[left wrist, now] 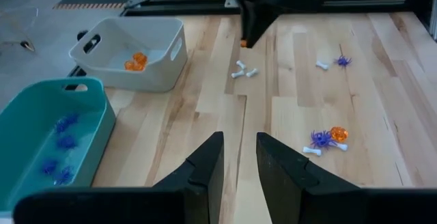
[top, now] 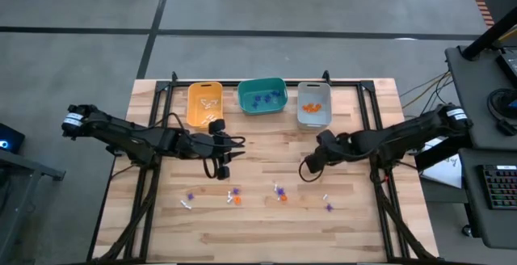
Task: Sort Halloween decoration
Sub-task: Put the orange pumpkin toy into the gray bin, then put the white bone toy into the yellow bin
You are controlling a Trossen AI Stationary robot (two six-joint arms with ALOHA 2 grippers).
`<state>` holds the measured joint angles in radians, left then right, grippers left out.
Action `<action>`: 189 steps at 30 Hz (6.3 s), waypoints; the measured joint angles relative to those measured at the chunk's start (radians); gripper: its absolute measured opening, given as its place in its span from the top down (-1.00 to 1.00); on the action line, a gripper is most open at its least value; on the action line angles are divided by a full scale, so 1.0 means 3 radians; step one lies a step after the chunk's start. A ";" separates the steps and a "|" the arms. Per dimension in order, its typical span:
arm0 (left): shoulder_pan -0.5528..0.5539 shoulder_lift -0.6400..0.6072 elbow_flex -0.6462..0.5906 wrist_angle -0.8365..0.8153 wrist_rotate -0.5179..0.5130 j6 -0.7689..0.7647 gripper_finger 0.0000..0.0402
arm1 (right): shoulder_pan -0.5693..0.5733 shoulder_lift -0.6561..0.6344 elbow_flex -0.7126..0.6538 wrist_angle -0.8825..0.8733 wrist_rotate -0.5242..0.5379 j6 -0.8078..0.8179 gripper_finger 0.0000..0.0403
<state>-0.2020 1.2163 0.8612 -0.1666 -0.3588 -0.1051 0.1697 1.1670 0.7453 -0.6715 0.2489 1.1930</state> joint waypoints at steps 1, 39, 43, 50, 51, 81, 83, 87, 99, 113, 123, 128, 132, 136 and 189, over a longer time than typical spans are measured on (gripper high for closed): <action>0.0000 0.0000 0.0000 0.0026 -0.0001 0.0031 0.65 | -0.0016 -0.0005 0.0044 0.0000 0.0112 -0.0044 0.72; 0.0009 -0.0001 0.0000 0.0281 -0.0143 0.0296 0.65 | -0.2801 0.1636 0.1419 -0.0211 0.0007 -0.2844 0.70; 0.0009 -0.0001 -0.0016 0.0283 -0.0273 0.0298 0.65 | -0.2805 0.1695 0.1475 -0.0208 0.0009 -0.2843 0.59; 0.0011 -0.0001 -0.0079 0.0268 -0.0285 0.0298 0.65 | -0.2809 0.1676 0.1569 -0.0250 0.0006 -0.2843 0.26; 0.0011 -0.0001 -0.0081 0.0269 -0.0285 0.0298 0.65 | -0.2809 0.1676 0.1592 -0.0275 0.0006 -0.2843 0.22; 0.0008 -0.0001 -0.0131 0.0278 -0.0255 0.0108 0.65 | -0.1112 0.1098 0.2079 -0.1068 -0.0833 -0.2754 0.17; 0.0009 -0.0001 -0.0131 0.0281 -0.0254 0.0079 0.65 | -0.0910 0.1115 0.2054 -0.1068 -0.0834 -0.2708 0.17; 0.0008 -0.0001 -0.0131 0.0282 -0.0254 0.0056 0.65 | -0.0590 0.1153 0.1972 -0.1062 -0.0844 -0.2432 0.17; 0.0009 -0.0001 -0.0131 0.0281 -0.0254 0.0043 0.65 | -0.0151 0.1161 0.1387 -0.1062 -0.0858 -0.1564 0.17; 0.0008 -0.0001 -0.0131 0.0281 -0.0254 0.0043 0.65 | -0.0161 0.1163 0.0681 -0.0872 -0.0704 -0.1129 0.17; 0.0009 -0.0001 -0.0131 0.0285 -0.0254 0.0043 0.65 | -0.0175 0.1164 0.0589 -0.0529 -0.0509 -0.1128 0.23; 0.0009 -0.0001 -0.0131 0.0286 -0.0254 0.0043 0.65 | -0.0175 0.1164 0.0570 -0.0498 -0.0416 -0.1121 0.31; 0.0009 -0.0001 -0.0131 0.0286 -0.0254 0.0043 0.65 | -0.0175 0.1164 0.0536 -0.0482 -0.0416 -0.1120 0.36; 0.0009 -0.0001 -0.0131 0.0286 -0.0254 0.0043 0.65 | -0.0175 0.1164 0.0468 -0.0353 -0.0416 -0.1120 0.40; 0.0003 0.0000 -0.1370 0.3087 0.0855 0.0257 0.64 | 0.0396 0.0994 0.0243 0.3240 0.0194 -0.3158 0.96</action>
<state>-0.2012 1.2163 0.4501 0.7597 -0.1023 -0.0279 0.2885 1.4651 0.8181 0.3006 0.3072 0.2456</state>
